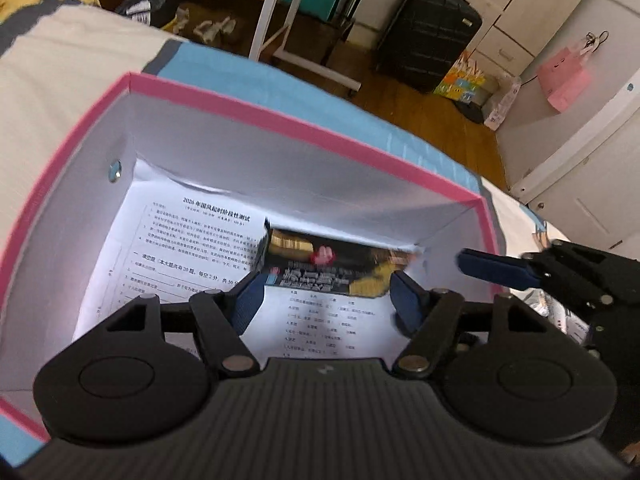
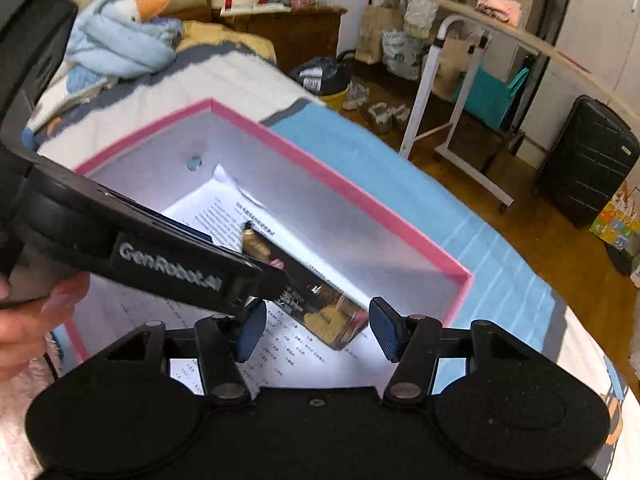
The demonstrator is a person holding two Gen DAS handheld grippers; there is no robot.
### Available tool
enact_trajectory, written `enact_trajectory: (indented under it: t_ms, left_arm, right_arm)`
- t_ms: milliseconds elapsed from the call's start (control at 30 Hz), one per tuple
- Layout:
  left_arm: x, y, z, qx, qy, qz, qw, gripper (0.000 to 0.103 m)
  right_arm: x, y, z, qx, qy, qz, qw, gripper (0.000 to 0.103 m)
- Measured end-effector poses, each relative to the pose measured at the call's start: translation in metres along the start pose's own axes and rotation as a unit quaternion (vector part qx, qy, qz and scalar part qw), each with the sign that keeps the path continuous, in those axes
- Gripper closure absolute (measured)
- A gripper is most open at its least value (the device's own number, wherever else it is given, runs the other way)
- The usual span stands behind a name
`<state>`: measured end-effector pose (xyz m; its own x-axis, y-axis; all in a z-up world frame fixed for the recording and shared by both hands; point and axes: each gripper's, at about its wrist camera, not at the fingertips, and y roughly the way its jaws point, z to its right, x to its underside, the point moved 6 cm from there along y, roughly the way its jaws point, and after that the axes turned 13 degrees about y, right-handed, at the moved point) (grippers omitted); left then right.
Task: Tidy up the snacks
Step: 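Carry the cracker pack into the pink box and open the left gripper, then grasp the second black NB cracker pack with the left gripper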
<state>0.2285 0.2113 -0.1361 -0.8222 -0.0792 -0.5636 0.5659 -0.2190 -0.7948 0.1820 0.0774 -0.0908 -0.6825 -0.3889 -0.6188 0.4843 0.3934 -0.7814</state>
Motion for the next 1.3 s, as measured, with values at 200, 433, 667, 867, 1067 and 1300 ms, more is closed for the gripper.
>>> enact_trajectory:
  t_ms: [200,433,667,867,1067,1300]
  left_arm:
    - [-0.004,-0.039,0.022,-0.038,0.041,0.027,0.9981,0.034]
    - [0.006,-0.072,0.090,0.001,0.108,0.022,0.9938,0.034]
    - [0.037,-0.070,0.170,0.059,0.155,-0.003,0.9861,0.034]
    - [0.079,-0.020,0.210,0.078,0.125,-0.054,0.9876,0.034]
    - [0.113,0.029,0.221,0.077,0.091,-0.078,0.9898,0.039]
    - [0.145,0.050,0.218,0.115,0.029,-0.101,0.9878,0.050]
  right_arm:
    - [0.009,-0.069,0.035,-0.010,0.049,0.045,0.998,0.032]
    - [0.038,-0.126,0.081,0.016,0.059,0.033,0.998,0.024]
    - [0.077,-0.128,0.140,0.011,0.148,0.000,0.989,0.023]
    - [0.115,-0.076,0.172,0.002,0.210,-0.070,0.975,0.026]
    - [0.145,-0.039,0.192,0.036,0.226,-0.113,0.967,0.041]
    - [0.154,-0.026,0.201,0.055,0.186,-0.095,0.976,0.052]
